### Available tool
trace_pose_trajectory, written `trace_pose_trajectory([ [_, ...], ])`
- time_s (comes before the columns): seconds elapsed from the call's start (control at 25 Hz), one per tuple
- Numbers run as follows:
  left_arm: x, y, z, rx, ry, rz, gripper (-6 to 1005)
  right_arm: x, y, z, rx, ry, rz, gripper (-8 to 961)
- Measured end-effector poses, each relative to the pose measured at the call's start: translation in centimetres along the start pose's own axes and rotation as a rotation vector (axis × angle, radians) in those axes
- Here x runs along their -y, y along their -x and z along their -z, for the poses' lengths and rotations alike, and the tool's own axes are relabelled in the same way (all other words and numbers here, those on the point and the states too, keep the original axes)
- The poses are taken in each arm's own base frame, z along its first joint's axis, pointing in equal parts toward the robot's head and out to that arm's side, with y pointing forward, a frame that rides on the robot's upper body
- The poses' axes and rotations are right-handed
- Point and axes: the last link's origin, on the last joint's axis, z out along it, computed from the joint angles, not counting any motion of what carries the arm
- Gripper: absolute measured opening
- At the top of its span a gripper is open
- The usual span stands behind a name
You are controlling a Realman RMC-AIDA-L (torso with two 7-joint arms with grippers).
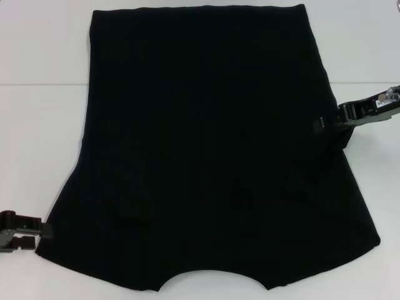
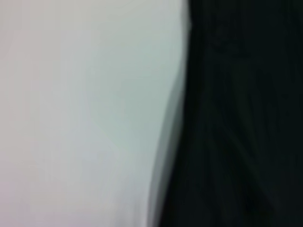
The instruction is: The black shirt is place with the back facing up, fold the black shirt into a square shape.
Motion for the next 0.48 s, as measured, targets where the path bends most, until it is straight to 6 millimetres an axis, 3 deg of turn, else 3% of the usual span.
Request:
trace_pose_trajectory([
  [0.48, 0.54, 0.14, -1.01, 0.008, -0.032, 0.017, 536, 0.25, -0.3, -0.03, -0.002, -0.003, -0.008, 588],
])
